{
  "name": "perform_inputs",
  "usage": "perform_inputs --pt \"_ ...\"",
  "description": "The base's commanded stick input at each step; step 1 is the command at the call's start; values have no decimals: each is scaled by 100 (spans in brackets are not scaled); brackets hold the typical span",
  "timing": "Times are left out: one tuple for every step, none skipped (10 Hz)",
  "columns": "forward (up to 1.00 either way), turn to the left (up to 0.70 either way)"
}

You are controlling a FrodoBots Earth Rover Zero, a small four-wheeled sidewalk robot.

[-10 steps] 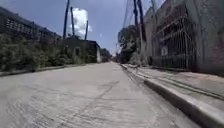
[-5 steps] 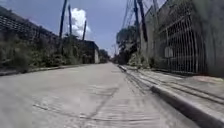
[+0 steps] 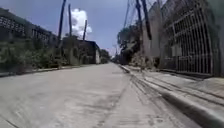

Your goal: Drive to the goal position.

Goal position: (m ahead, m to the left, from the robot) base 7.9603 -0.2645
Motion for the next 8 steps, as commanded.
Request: perform_inputs --pt "100 0" --pt "100 0" --pt "100 0" --pt "100 0" --pt "100 0" --pt "100 0" --pt "100 -5" --pt "100 -29"
